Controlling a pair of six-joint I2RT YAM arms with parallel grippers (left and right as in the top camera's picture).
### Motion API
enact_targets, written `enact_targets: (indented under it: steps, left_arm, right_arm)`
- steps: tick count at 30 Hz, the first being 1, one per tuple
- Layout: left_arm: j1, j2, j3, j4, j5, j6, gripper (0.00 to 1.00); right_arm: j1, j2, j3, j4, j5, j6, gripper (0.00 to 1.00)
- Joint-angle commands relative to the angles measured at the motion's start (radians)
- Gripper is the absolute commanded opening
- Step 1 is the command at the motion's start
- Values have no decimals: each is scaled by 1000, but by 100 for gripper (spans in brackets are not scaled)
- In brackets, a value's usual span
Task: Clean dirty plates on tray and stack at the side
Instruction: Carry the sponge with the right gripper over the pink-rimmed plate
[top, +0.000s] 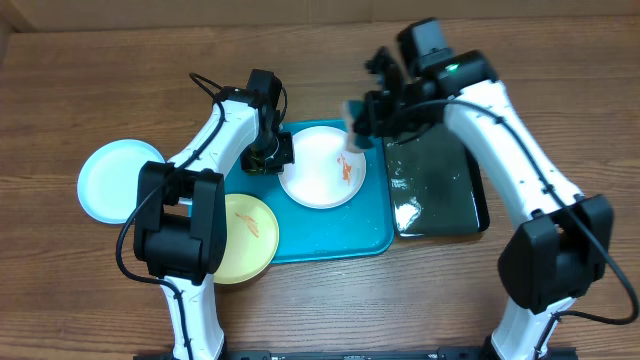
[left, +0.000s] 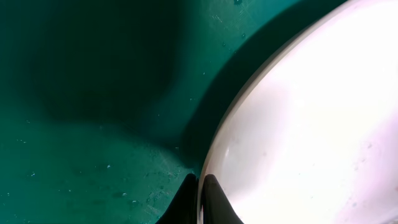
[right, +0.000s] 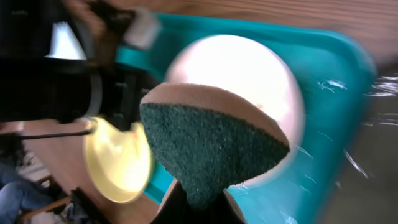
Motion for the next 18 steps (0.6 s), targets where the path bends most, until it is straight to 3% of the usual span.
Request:
enact_targets:
  steps: [1, 7, 18]
  left_arm:
    - [-4, -7, -3, 0, 3, 1, 4]
    - [-4, -7, -3, 0, 3, 1, 4]
    - [-4, -7, -3, 1, 3, 1, 4]
  right_arm:
    - [82, -19, -56, 63, 49, 109, 4]
    - [187, -7, -177, 227, 286, 218, 4]
    - [214, -5, -354, 446, 355, 248, 4]
